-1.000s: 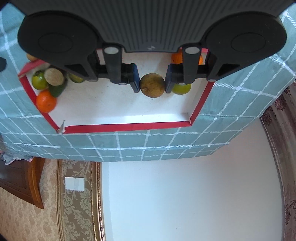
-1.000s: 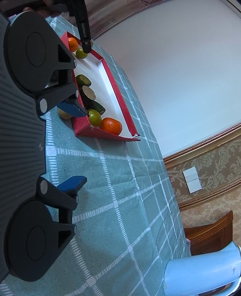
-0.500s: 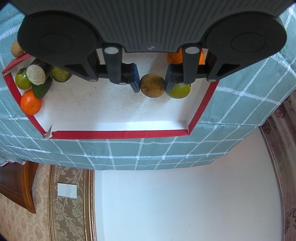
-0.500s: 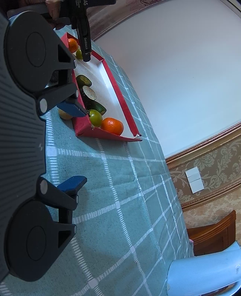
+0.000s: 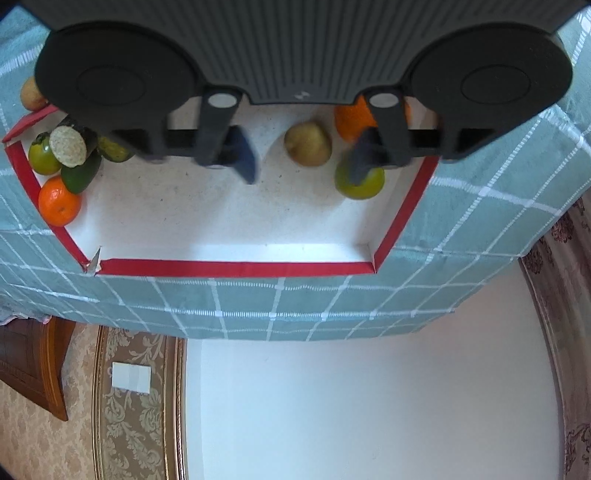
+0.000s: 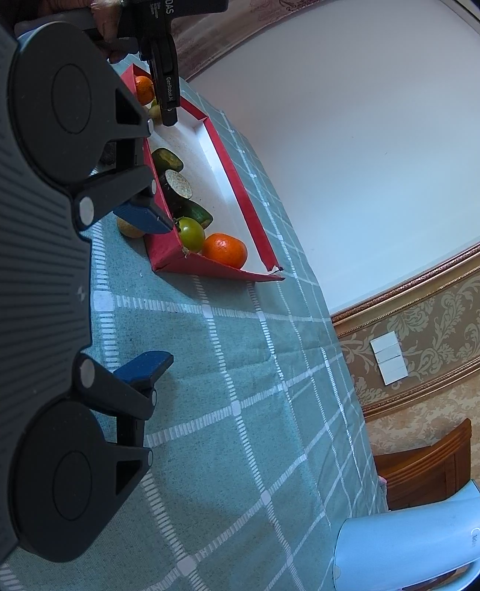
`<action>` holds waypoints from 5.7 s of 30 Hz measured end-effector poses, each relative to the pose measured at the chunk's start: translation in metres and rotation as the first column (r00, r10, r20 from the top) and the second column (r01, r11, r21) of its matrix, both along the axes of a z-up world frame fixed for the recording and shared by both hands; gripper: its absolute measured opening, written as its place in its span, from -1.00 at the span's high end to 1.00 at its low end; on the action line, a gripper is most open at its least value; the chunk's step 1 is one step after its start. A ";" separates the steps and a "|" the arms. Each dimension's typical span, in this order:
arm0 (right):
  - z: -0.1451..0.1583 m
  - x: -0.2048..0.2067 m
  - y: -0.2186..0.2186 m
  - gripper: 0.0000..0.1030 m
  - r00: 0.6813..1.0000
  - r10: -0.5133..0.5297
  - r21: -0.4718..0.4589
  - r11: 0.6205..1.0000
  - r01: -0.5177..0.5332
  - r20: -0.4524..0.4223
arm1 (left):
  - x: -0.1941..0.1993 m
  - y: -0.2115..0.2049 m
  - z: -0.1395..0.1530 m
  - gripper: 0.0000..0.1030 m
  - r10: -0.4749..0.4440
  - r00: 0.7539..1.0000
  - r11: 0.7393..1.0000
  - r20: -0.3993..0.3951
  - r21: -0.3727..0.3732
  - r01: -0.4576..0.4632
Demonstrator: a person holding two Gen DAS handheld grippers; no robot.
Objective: Organize fruits
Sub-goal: 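Open the left gripper to drop the fruit and withdraw it, then move the right gripper to the dark cut eggplant piece and close, then carry the eggplant piece into the tray and open the right gripper, then withdraw the right gripper from the tray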
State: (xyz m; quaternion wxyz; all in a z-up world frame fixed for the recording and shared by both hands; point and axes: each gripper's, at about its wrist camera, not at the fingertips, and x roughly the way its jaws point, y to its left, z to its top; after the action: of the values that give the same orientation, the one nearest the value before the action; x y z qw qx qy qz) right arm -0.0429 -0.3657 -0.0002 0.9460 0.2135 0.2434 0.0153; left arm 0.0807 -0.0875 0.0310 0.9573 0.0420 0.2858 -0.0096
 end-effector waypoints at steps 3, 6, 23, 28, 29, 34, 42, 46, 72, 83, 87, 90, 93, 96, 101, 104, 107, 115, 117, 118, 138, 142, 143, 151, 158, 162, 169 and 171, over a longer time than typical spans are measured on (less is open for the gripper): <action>-0.001 0.000 0.000 -0.35 1.000 -0.003 -0.001 1.000 0.003 -0.003 | -0.006 0.000 0.003 -0.67 0.006 1.000 1.000 0.028 0.010 -0.006; -0.002 0.001 0.001 -0.35 1.000 -0.005 -0.002 1.000 0.005 -0.007 | -0.012 0.003 0.006 -0.83 0.003 1.000 1.000 0.022 -0.001 -0.003; 0.002 -0.001 0.007 -0.45 1.000 -0.022 -0.050 0.998 0.022 -0.008 | -0.060 0.053 0.000 -1.00 0.083 0.996 0.996 0.021 -0.023 -0.082; 0.005 -0.001 0.014 -0.48 1.000 -0.020 -0.098 0.995 0.019 -0.010 | -0.063 0.065 -0.007 -1.00 0.112 0.993 0.993 0.025 -0.023 -0.112; 0.006 0.000 0.016 -0.48 1.000 -0.019 -0.112 0.994 0.018 -0.012 | -0.064 0.066 -0.010 -1.00 0.117 0.993 0.993 0.024 -0.021 -0.117; 0.012 -0.001 0.030 -0.48 1.000 0.002 -0.192 0.981 -0.004 -0.011 | -0.059 0.072 -0.021 -1.00 0.109 0.994 0.994 -0.019 -0.026 -0.109; 0.028 -0.006 0.067 -0.48 0.992 0.122 -0.311 0.943 -0.120 -0.015 | -0.055 0.078 -0.026 -1.00 0.094 0.994 0.993 -0.060 -0.072 -0.098; 0.033 -0.003 0.092 -0.48 0.977 0.210 -0.337 0.919 -0.206 -0.025 | -0.055 0.079 -0.027 -1.00 0.086 0.994 0.993 -0.066 -0.075 -0.090; 0.010 0.047 0.151 -0.04 0.919 0.353 -0.338 0.856 -0.392 -0.174 | -0.054 0.080 -0.029 -1.00 0.068 0.994 0.993 -0.080 -0.087 -0.075; 0.010 0.042 0.149 0.17 0.928 0.345 -0.327 0.868 -0.373 -0.142 | -0.054 0.079 -0.029 -1.00 0.069 0.994 0.994 -0.081 -0.083 -0.076; 0.017 0.035 0.148 0.17 0.930 0.347 -0.339 0.866 -0.367 -0.120 | -0.054 0.079 -0.030 -1.00 0.072 0.994 0.994 -0.083 -0.081 -0.079; 0.021 0.032 0.147 0.17 0.932 0.346 -0.340 0.868 -0.361 -0.108 | -0.054 0.079 -0.030 -1.00 0.073 0.994 0.993 -0.083 -0.081 -0.080; 0.022 0.030 0.146 0.17 0.934 0.343 -0.338 0.870 -0.358 -0.103 | -0.053 0.080 -0.030 -1.00 0.073 0.994 0.993 -0.084 -0.083 -0.080; 0.023 0.028 0.144 0.17 0.937 0.338 -0.337 0.875 -0.348 -0.092 | -0.053 0.080 -0.030 -1.00 0.073 0.994 0.993 -0.084 -0.082 -0.080; 0.028 0.027 0.145 0.17 0.938 0.338 -0.340 0.876 -0.343 -0.077 | -0.053 0.080 -0.030 -1.00 0.074 0.994 0.993 -0.084 -0.085 -0.081; 0.032 0.027 0.146 0.17 0.938 0.342 -0.343 0.875 -0.343 -0.066 | -0.054 0.080 -0.030 -1.00 0.074 0.994 0.993 -0.084 -0.084 -0.081; 0.035 0.029 0.148 0.17 0.937 0.344 -0.345 0.873 -0.343 -0.060 | -0.054 0.080 -0.030 -1.00 0.074 0.994 0.993 -0.084 -0.085 -0.081; 0.042 0.033 0.153 0.17 0.934 0.354 -0.356 0.869 -0.345 -0.043 | -0.054 0.080 -0.030 -1.00 0.074 0.994 0.993 -0.085 -0.083 -0.081; 0.045 0.035 0.155 0.17 0.934 0.356 -0.364 0.865 -0.345 -0.038 | -0.054 0.081 -0.030 -1.00 0.074 0.994 0.993 -0.085 -0.083 -0.081; 0.047 0.037 0.156 0.17 0.933 0.357 -0.369 0.863 -0.344 -0.035 | -0.054 0.081 -0.030 -1.00 0.074 0.994 0.993 -0.084 -0.084 -0.082; 0.050 0.115 0.142 0.16 0.969 0.240 -0.353 0.903 -0.245 -0.060 | -0.055 0.081 -0.029 -1.00 0.075 0.994 0.993 -0.085 -0.086 -0.082; 0.042 0.129 0.130 0.14 0.975 0.203 -0.354 0.908 -0.223 -0.095 | -0.055 0.081 -0.029 -1.00 0.075 0.994 0.993 -0.085 -0.086 -0.082; 0.040 0.131 0.128 0.08 0.976 0.194 -0.352 0.911 -0.217 -0.099 | -0.055 0.081 -0.029 -1.00 0.075 0.994 0.993 -0.085 -0.086 -0.082; 0.054 0.080 0.093 -0.24 0.992 0.129 -0.310 0.943 -0.120 0.010 | -0.055 0.080 -0.029 -1.00 0.075 0.994 0.992 -0.084 -0.091 -0.083; 0.040 0.025 0.047 -0.39 0.997 0.008 -0.291 0.957 0.014 0.074 | -0.054 0.078 -0.029 -1.00 0.083 0.993 0.993 -0.088 -0.079 -0.090; 0.027 0.016 0.029 -0.39 0.998 -0.038 -0.289 0.956 0.054 0.058 | -0.057 0.077 -0.028 -1.00 0.091 0.993 0.993 -0.072 -0.071 -0.096; 0.016 0.011 0.020 -0.39 0.998 -0.044 -0.250 0.967 0.054 0.045 | -0.063 0.068 -0.025 -1.00 0.085 0.996 0.996 -0.026 -0.011 -0.085; 0.015 0.009 0.018 -0.39 0.998 -0.041 -0.239 0.970 0.052 0.048 | -0.065 0.066 -0.024 -1.00 0.080 0.997 0.997 -0.015 0.000 -0.080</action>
State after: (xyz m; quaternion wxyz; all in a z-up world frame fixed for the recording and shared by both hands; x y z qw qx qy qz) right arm -0.0338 -0.3479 0.0147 0.9700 0.1027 0.2180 -0.0320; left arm 0.0154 -0.0216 0.0067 0.9548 0.0304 0.2943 0.0284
